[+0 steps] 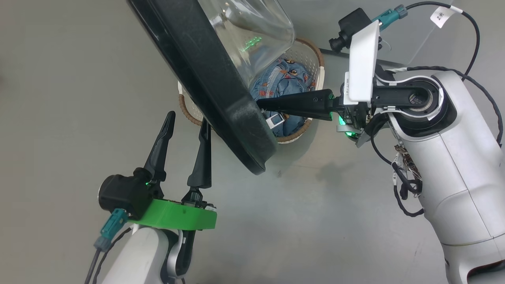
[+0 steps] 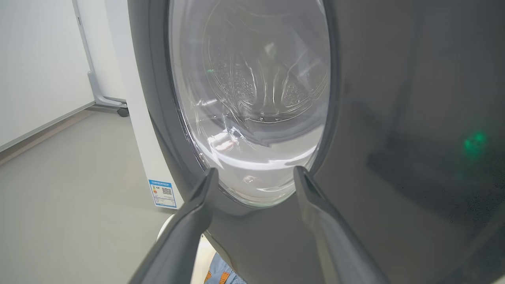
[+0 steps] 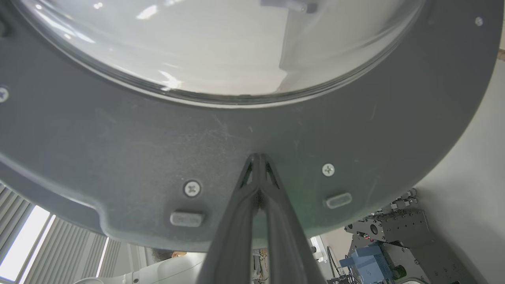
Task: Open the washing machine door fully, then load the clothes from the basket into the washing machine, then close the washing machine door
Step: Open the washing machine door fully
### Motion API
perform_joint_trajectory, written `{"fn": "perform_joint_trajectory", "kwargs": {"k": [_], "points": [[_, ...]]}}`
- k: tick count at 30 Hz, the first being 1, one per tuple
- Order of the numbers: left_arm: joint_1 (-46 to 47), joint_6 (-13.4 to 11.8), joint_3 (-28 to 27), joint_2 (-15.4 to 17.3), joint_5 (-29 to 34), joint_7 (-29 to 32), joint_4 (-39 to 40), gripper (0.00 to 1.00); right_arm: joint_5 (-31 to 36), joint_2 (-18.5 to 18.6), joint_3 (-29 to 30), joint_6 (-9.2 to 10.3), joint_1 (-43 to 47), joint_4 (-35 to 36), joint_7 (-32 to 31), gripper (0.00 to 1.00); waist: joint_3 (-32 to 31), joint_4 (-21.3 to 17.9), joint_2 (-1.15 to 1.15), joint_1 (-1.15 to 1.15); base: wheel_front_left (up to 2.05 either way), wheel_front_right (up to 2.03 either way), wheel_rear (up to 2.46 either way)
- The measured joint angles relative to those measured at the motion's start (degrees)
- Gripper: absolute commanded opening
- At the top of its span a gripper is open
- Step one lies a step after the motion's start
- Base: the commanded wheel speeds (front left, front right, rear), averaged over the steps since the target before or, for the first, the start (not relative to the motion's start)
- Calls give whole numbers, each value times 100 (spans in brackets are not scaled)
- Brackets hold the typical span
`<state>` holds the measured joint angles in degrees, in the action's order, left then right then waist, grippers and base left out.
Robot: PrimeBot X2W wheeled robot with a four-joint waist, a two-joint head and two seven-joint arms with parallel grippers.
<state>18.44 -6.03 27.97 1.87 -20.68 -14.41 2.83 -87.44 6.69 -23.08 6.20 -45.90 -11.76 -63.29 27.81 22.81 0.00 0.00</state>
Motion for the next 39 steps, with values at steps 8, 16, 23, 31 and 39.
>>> {"fn": "perform_joint_trajectory", "kwargs": {"k": [8,16,23,31,39], "points": [[-116,2,-180,1,123,-1,-187,100,-87,-20,353,-36,229,-53,291,0,-209,-90,0,0,0,0,0],[-253,97,-399,2,291,-1,-405,100,-260,7,680,-188,607,-261,517,0,-524,-254,0,0,0,0,0],[-419,263,-609,4,471,0,-634,100,-364,-25,850,-387,988,-480,710,0,-862,-448,0,0,0,0,0],[-700,390,-922,75,519,0,-760,100,-531,-118,995,-591,1444,-725,915,0,-1306,-707,0,0,0,0,0],[-1035,495,-1212,218,535,0,-832,100,-633,-180,1044,-725,1803,-920,1116,0,-1700,-1077,0,0,0,0,0]]}}
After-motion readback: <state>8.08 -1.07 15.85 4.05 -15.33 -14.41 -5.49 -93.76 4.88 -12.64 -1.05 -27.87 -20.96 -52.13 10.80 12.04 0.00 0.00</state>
